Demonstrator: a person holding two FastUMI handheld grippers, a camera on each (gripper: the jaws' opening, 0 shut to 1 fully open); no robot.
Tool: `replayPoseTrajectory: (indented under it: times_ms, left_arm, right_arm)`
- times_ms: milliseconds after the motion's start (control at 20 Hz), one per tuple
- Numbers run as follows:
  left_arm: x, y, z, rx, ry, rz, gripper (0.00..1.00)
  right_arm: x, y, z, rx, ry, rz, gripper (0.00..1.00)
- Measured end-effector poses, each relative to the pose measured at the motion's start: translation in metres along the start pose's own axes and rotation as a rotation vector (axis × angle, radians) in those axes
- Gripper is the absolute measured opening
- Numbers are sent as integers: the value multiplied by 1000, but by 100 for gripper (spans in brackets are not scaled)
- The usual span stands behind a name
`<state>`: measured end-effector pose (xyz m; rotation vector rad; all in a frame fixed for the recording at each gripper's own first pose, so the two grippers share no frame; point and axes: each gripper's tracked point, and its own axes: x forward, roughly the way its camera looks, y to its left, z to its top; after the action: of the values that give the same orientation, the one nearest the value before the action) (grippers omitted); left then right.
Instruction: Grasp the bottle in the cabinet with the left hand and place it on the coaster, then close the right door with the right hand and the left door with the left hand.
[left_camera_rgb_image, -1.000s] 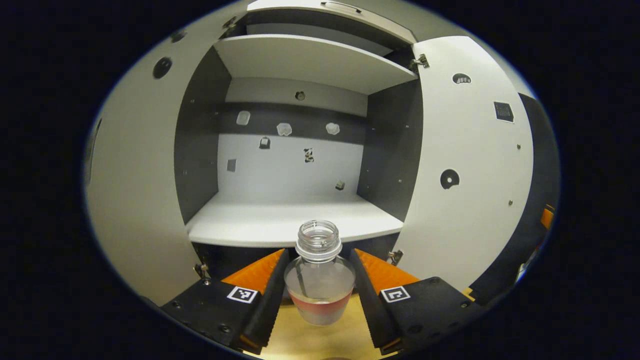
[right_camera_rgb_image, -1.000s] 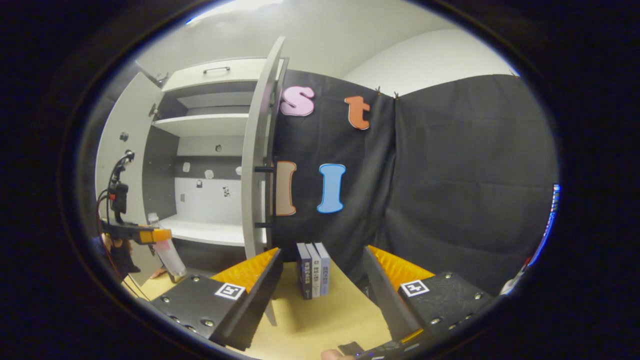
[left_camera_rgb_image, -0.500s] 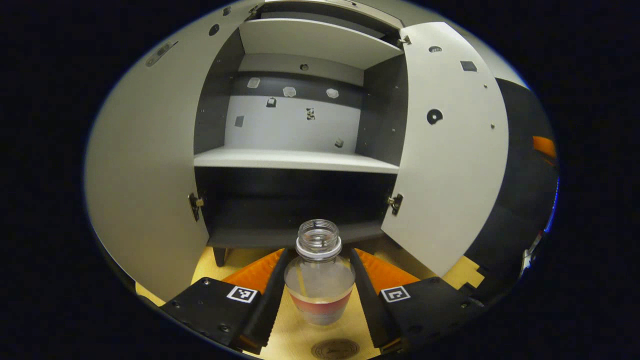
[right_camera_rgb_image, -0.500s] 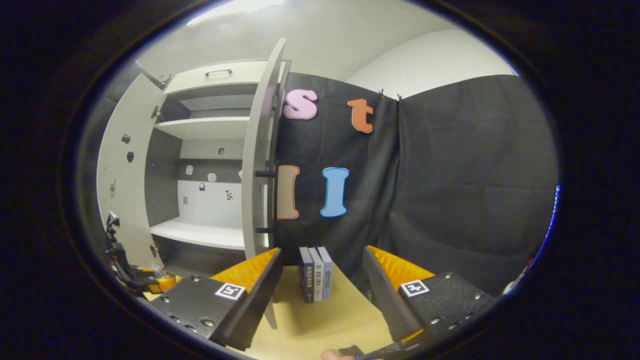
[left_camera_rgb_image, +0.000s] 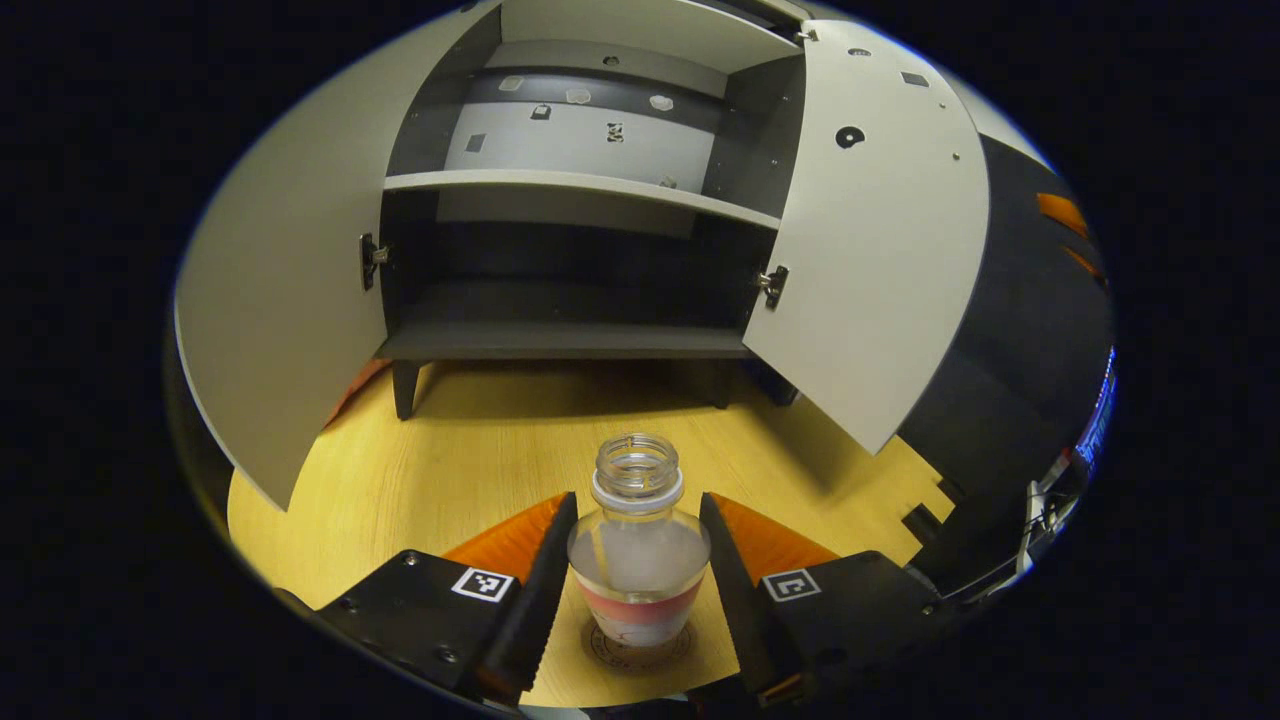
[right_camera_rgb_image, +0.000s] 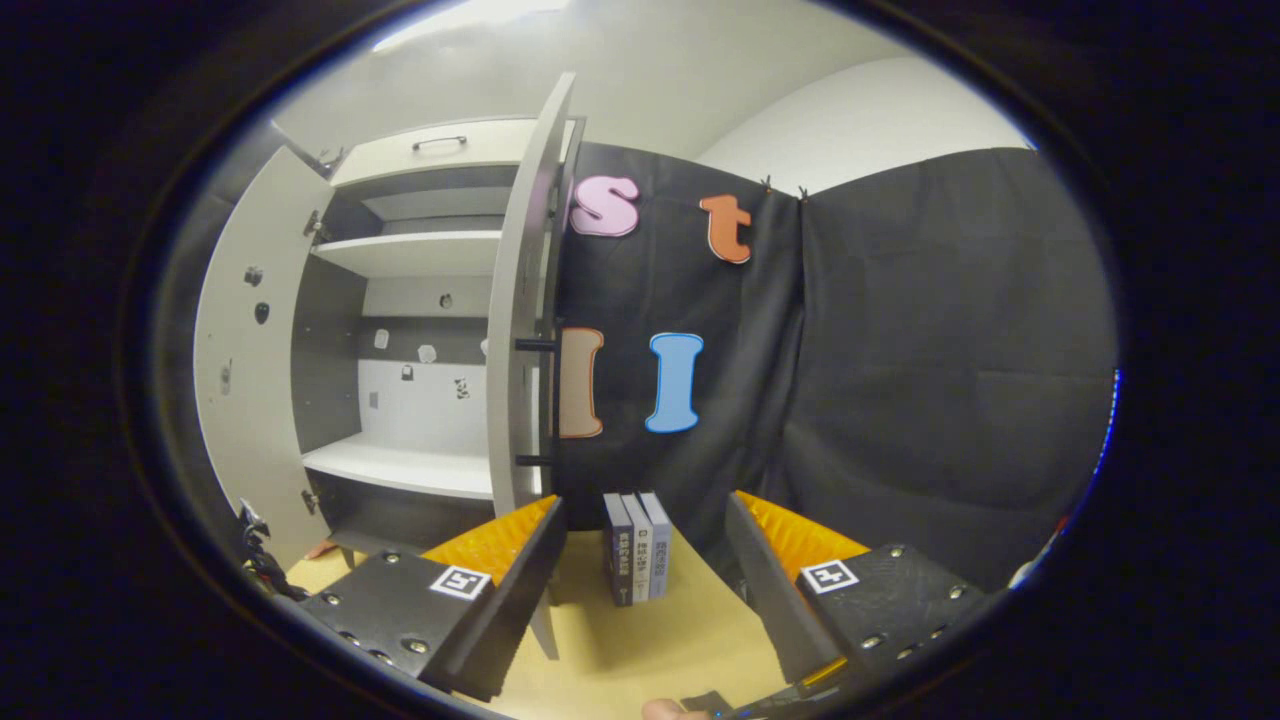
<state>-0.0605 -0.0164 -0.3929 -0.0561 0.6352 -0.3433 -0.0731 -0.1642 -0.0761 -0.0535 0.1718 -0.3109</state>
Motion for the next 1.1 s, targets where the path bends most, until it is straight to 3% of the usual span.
replayPoseTrajectory:
  times_ms: [300, 700, 750, 800, 850, 900, 1100]
  left_arm:
    - [-2, -6, -16, -4, 15, 2, 76]
    - [-13, -16, -22, 101, 47, 10, 78]
    - [-16, -16, -20, 119, 48, 20, 78]
    - [-18, -17, -17, 135, 42, 24, 78]
    - [-20, -21, -14, 151, 32, 20, 78]
    - [-21, -23, -14, 158, 35, 15, 82]
    - [-21, -22, -15, 142, 51, 28, 78]
  right_arm:
    - [7, 6, -4, -2, 13, 20, 97]
    - [11, 13, -10, 14, 28, 45, 97]
    - [11, 15, -11, 15, 31, 49, 94]
    - [12, 17, -11, 16, 33, 55, 97]
    - [14, 20, -13, 17, 37, 61, 94]
    - [16, 24, -13, 20, 39, 69, 97]
    - [17, 33, -17, 41, 47, 96, 94]
